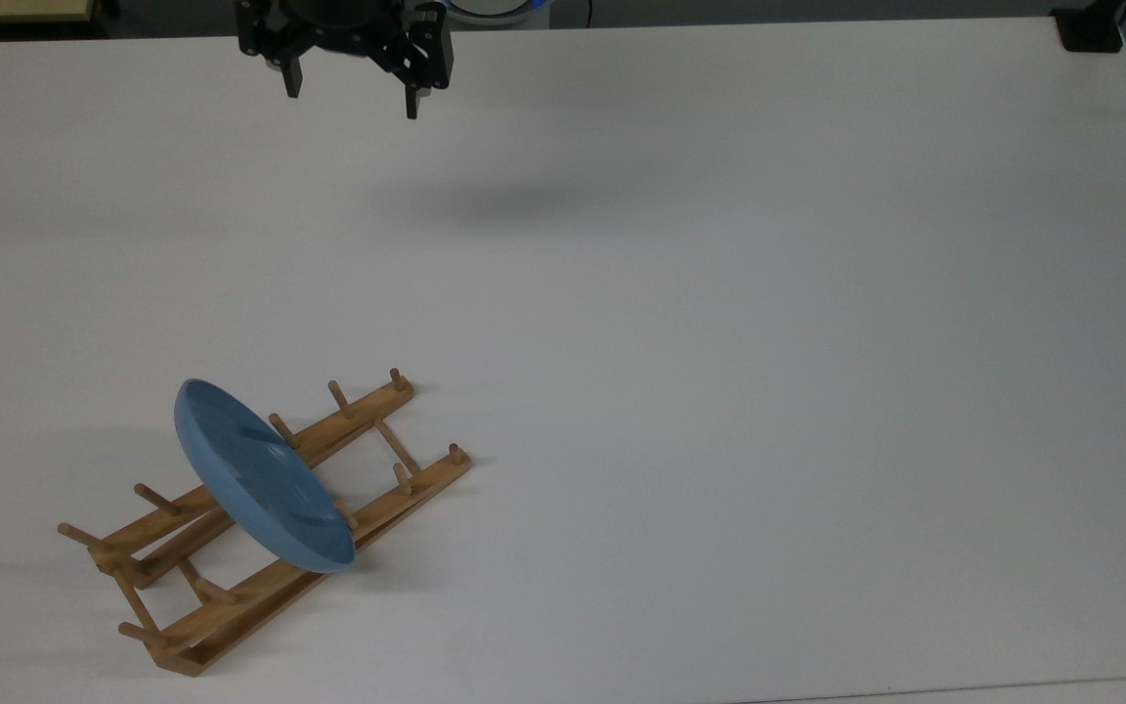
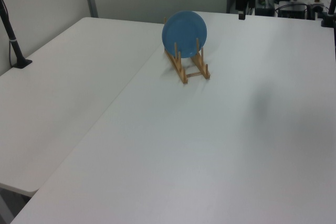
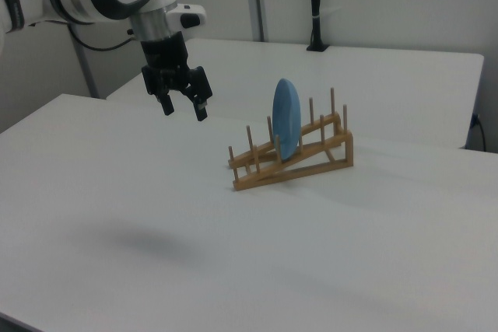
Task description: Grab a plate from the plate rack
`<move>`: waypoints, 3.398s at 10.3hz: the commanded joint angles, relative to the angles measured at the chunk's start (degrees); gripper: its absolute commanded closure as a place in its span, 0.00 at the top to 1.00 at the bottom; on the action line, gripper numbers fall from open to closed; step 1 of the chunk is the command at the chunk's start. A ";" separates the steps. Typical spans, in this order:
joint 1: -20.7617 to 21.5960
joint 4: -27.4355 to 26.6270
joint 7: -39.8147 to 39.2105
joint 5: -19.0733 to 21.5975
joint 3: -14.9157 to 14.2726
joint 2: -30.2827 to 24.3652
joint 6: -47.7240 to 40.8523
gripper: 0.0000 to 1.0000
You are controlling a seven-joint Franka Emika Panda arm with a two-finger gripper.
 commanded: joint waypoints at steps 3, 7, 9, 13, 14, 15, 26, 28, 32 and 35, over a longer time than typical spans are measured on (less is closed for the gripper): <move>-0.99 0.96 -1.16 1.16 -0.59 1.91 4.97 1.00; -1.61 1.06 -0.64 1.25 -0.59 3.32 10.95 1.00; -1.61 1.06 -0.20 1.07 -0.59 4.20 13.85 1.00; -1.52 1.06 -0.19 0.46 -0.59 5.34 17.11 1.00; -1.52 1.15 -0.28 0.20 -0.59 5.78 17.28 1.00; -1.52 1.15 -0.28 0.02 -0.59 5.96 18.50 1.00; -1.61 1.67 1.81 -3.67 -0.50 8.42 23.26 1.00; -2.05 3.17 6.81 -3.59 -0.50 8.42 23.26 1.00; -2.31 4.57 10.35 -4.38 -0.67 9.91 27.80 0.95; -2.23 4.75 10.44 -9.88 -1.73 13.07 37.47 0.68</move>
